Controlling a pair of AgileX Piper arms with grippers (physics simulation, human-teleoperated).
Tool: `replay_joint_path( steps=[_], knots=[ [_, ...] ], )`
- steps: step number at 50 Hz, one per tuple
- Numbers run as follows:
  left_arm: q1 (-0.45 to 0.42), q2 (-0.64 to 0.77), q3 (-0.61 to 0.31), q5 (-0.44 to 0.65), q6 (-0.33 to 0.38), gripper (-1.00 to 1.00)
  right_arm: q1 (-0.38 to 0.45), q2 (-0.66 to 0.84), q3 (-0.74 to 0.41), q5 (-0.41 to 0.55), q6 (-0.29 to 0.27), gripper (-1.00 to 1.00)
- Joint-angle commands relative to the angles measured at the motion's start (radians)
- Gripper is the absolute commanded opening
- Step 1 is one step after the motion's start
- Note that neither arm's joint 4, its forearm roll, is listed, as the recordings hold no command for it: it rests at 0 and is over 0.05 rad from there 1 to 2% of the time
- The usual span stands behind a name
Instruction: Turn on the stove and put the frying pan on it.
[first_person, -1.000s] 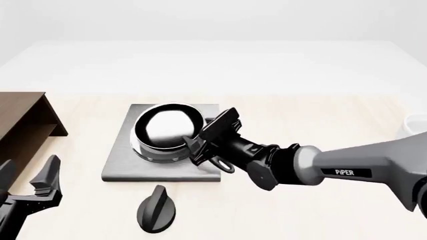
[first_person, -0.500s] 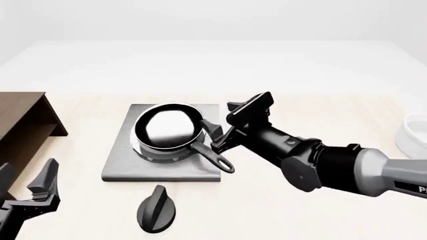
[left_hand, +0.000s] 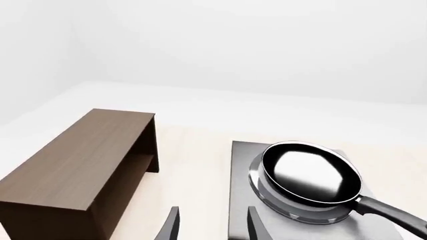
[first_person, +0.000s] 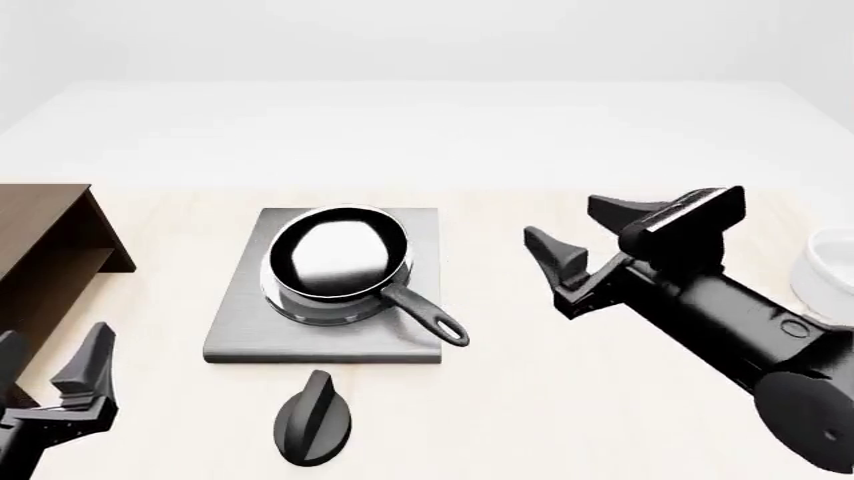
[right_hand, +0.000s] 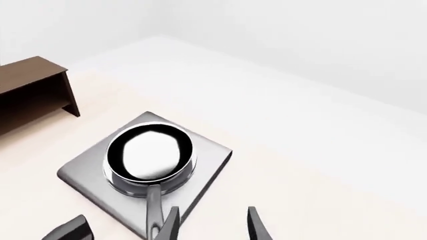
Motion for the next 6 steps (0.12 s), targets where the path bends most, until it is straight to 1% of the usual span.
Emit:
replay_joint_path(
  steps=[1, 2, 5, 6],
  knots=[
    [-0.019, -0.022, 0.000, 0.006, -0.004, 1.00, -0.085, -0.280, 0.172, 0.059, 0.037, 1.00],
    [-0.018, -0.021, 0.000, 0.004, -0.004, 1.00, -0.098, -0.327, 0.199, 0.072, 0.054, 1.00],
    [-0.019, -0.015, 0.000, -0.001, -0.002, 1.00, -0.147, -0.410, 0.255, 0.090, 0.105, 1.00],
    [-0.019, -0.012, 0.000, -0.003, -0.002, 1.00, -0.156, -0.435, 0.252, 0.118, 0.115, 1.00]
  ],
)
